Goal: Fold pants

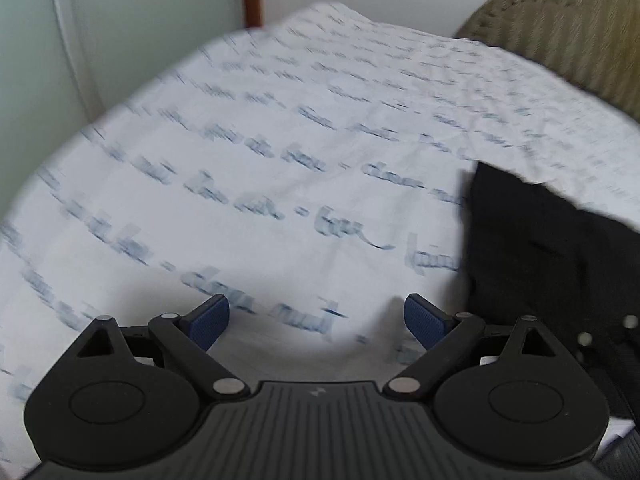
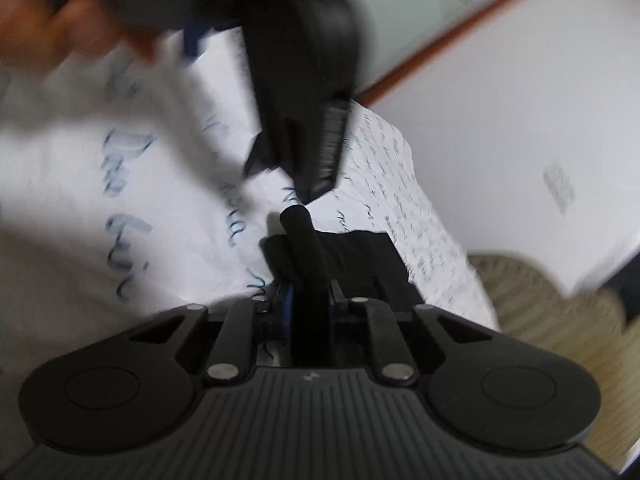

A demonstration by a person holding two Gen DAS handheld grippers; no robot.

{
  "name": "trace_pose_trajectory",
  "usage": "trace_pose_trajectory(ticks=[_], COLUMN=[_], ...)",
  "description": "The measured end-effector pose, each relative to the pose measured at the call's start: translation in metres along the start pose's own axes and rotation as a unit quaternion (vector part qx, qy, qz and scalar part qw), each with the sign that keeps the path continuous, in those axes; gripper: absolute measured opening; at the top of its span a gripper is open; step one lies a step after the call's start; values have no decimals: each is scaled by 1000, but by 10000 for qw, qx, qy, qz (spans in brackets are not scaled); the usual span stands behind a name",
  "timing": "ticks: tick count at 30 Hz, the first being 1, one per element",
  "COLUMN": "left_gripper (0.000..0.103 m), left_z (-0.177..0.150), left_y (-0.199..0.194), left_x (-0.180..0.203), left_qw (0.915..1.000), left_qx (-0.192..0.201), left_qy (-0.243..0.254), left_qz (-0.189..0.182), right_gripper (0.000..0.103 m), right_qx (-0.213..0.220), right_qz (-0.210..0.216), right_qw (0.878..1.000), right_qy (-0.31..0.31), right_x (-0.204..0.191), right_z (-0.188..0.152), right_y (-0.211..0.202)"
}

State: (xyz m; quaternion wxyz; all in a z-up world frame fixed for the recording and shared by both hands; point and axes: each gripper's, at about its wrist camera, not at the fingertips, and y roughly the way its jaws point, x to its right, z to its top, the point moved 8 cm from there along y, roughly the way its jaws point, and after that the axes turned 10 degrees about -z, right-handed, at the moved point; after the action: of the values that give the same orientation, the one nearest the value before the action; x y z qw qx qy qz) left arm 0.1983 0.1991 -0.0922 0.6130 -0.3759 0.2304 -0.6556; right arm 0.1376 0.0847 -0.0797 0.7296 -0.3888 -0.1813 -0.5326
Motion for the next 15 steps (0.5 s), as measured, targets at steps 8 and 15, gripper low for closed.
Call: trace_pose_trajectory(ticks=[8,15], left_gripper=[97,103], left_z=[11,20], left_y=[11,37], left_x=[12,21], left_qw=[9812,9545], left_qx=[-214,-629], left_qy=[-1006,-1731], left_qz=[-1635,-2347], right_gripper=[12,7], right_qx=[158,325], right_qz=[118,32], right_qw=[9968,9937], right_qy=[771,1073], right_x=[31,49], right_z=[1,-2], right_y=[-10,-25])
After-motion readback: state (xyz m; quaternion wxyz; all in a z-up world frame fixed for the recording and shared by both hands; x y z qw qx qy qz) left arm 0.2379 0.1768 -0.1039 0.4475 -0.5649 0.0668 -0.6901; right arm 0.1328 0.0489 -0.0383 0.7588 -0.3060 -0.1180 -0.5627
